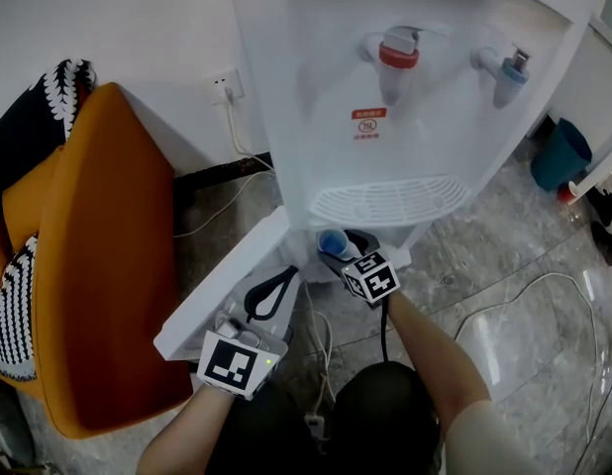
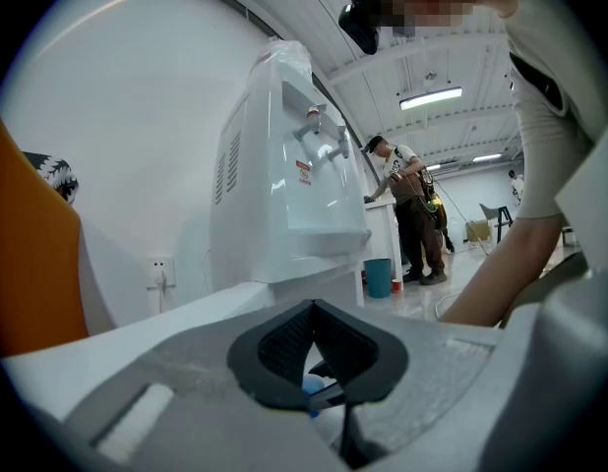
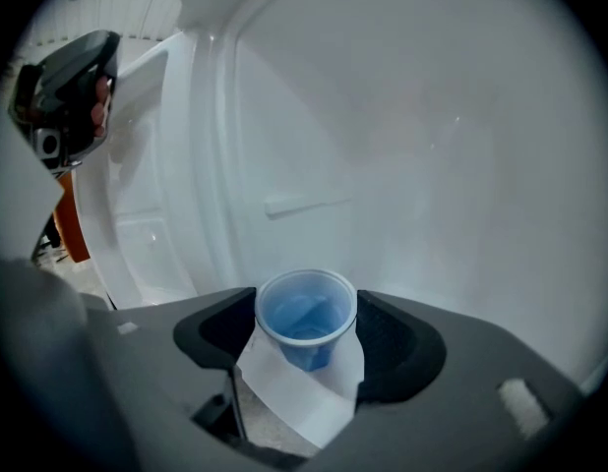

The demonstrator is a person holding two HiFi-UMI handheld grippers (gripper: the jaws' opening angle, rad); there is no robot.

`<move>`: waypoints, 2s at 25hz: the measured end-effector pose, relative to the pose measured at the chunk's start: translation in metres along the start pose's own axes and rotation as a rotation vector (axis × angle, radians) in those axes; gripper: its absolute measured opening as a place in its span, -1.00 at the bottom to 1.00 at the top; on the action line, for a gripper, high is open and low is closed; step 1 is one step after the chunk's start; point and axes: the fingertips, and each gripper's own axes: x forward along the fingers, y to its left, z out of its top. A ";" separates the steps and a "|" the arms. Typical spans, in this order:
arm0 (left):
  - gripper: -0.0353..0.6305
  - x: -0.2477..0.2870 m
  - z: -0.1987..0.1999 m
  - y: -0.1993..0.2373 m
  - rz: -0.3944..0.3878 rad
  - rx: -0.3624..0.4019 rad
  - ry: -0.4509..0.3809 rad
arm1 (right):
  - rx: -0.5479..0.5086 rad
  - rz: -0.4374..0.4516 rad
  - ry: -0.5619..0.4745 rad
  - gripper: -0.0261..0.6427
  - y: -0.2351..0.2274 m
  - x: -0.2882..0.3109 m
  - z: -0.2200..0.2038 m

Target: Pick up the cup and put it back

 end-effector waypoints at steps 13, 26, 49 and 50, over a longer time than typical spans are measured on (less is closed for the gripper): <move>-0.88 0.000 -0.003 0.000 -0.010 0.000 0.005 | -0.100 0.129 -0.043 0.05 0.031 -0.073 0.052; -0.88 -0.010 0.017 -0.007 -0.004 0.095 -0.018 | -0.123 0.222 -0.164 0.05 0.087 -0.198 0.125; -0.88 -0.081 0.144 -0.017 0.009 0.231 -0.031 | -0.047 0.092 -0.219 0.05 0.135 -0.336 0.241; -0.89 -0.086 0.161 -0.016 0.016 0.219 -0.027 | -0.041 0.096 -0.213 0.05 0.139 -0.346 0.253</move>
